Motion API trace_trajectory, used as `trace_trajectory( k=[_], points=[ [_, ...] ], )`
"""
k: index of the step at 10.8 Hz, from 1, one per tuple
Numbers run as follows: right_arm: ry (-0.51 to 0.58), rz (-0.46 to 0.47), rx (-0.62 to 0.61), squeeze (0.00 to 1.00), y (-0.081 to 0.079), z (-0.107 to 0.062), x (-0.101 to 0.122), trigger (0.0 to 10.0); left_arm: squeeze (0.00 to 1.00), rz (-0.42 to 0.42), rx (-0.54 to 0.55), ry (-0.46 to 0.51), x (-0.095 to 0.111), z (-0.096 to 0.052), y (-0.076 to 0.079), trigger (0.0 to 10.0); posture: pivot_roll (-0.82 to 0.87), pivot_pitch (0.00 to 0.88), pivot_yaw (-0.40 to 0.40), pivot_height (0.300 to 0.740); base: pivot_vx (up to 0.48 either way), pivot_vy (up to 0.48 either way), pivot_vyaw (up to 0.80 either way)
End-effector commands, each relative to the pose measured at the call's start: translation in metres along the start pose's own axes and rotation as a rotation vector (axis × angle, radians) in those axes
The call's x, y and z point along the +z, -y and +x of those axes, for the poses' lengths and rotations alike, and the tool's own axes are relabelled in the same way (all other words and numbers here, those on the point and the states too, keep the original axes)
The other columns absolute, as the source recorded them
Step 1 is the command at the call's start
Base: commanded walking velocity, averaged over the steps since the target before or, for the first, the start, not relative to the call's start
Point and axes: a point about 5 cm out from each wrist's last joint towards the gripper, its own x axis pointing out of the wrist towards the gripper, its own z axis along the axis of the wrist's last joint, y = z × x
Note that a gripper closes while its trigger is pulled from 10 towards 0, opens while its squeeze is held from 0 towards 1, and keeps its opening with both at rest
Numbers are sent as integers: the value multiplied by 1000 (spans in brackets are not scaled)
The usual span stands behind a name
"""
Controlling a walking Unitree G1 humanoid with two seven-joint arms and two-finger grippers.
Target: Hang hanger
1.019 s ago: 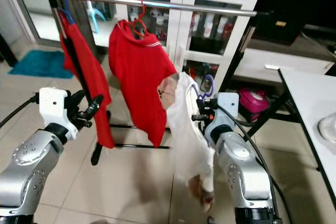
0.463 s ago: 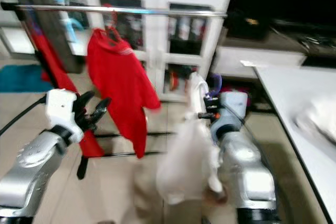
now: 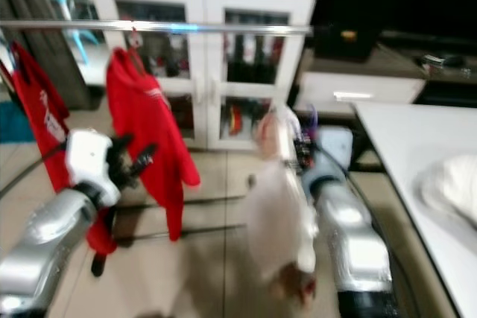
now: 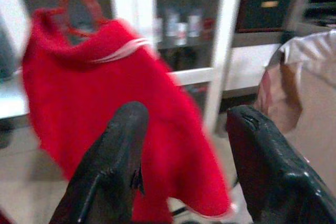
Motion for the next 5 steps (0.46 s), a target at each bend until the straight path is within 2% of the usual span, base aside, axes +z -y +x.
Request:
trace_trajectory(
  k=[1,2,3,5],
  points=[
    [54,-46,-26,0,9,-1,11,10000,0,8,-22,21,5,3,7,10000,-33,0,-64,740,386,0,0],
    [57,-77,-39,0,10,3,12,10000,0,18,-29,25,6,4,7,10000,-29,0,-62,740,386,0,0],
    [63,-82,-52,0,11,5,14,10000,0,25,-41,27,7,4,8,10000,-27,0,-58,740,398,0,506],
    [72,-79,-63,0,11,7,15,10000,0,38,-47,27,7,4,8,10000,-25,0,-56,740,401,0,800]
  ],
)
